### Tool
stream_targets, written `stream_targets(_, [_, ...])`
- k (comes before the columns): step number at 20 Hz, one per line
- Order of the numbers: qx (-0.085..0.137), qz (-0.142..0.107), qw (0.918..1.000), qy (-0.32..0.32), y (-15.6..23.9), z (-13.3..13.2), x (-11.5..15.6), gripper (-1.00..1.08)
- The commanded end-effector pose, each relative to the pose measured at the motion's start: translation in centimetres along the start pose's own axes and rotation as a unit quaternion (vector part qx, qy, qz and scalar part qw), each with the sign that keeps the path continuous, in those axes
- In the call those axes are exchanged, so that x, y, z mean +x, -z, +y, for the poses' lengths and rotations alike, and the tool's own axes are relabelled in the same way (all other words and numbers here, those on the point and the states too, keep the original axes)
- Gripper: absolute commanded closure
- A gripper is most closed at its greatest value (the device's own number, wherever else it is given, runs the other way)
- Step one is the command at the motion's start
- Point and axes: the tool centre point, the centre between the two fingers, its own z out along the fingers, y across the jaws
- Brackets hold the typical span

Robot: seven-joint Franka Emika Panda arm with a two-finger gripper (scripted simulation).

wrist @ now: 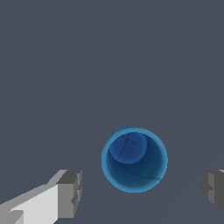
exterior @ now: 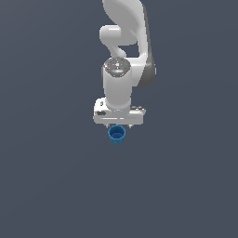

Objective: Pick up the object and move it to a goal position.

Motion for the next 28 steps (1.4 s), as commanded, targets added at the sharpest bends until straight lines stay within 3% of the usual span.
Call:
stream_targets(1, [0.0, 0.0, 1.0, 0.0, 0.0, 0.0, 0.0, -0.2])
stream_targets(17, [-0.012, -0.003, 0.9999, -0.001, -0.1, 0.8, -0.2, -0.2])
stream_targets(28, [-0.043, 0.006, 0.9985, -0.033, -2.0, -0.3, -0.6, -0.2])
